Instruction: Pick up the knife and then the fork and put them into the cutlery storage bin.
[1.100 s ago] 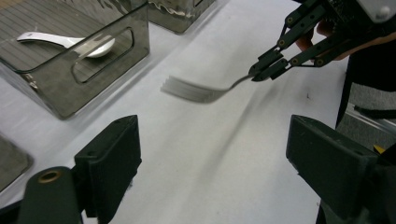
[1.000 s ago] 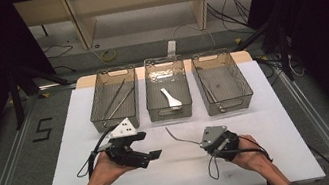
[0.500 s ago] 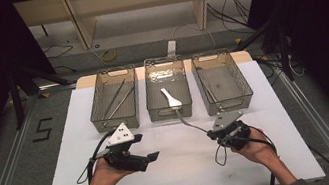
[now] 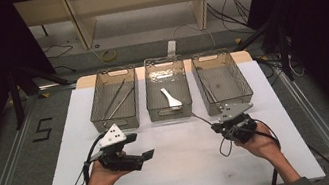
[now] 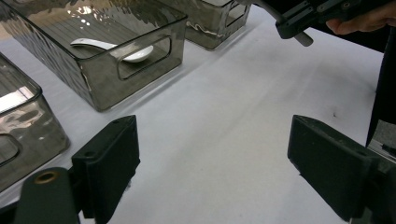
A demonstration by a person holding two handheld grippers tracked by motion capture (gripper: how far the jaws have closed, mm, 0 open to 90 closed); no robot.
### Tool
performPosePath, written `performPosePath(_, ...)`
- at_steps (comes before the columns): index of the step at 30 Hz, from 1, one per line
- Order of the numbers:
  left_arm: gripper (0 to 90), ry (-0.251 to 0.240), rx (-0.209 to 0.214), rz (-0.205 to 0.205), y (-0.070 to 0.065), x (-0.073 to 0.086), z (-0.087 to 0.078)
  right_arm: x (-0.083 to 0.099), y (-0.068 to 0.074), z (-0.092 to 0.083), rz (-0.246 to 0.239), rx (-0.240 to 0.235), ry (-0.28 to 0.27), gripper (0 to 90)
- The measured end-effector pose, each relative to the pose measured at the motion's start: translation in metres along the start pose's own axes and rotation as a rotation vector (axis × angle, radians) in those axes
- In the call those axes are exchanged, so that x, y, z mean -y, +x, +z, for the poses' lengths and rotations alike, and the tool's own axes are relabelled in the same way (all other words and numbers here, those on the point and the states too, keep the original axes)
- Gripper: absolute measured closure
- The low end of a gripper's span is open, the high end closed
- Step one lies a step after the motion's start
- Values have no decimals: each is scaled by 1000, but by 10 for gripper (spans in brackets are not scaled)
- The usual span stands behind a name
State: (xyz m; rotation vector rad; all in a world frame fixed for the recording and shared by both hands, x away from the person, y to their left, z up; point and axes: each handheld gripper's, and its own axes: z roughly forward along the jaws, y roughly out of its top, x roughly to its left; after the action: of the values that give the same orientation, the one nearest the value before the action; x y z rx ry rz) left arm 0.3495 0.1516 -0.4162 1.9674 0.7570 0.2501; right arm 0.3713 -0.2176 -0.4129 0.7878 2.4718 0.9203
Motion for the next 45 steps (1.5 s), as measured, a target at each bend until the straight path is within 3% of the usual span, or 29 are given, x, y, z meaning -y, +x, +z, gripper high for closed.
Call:
performPosePath(6,162,-17,-3,-2,-1,0,-2,-1,-14,-6,51,1,-19,878)
performPosePath(12,162,-18,-10,-6,-1,1,-2,-3,-32,-14,119,15,-71,878)
performPosePath(22,163,-15,-10,-4,-1,1,-3,-17,-65,-24,212,48,-129,878)
performPosePath(33,162,-15,-12,-2,-1,2,-4,-35,-101,-18,297,102,-121,878)
performPosePath(45,162,-19,-12,-3,-2,2,-4,-53,-127,1,359,125,-79,878)
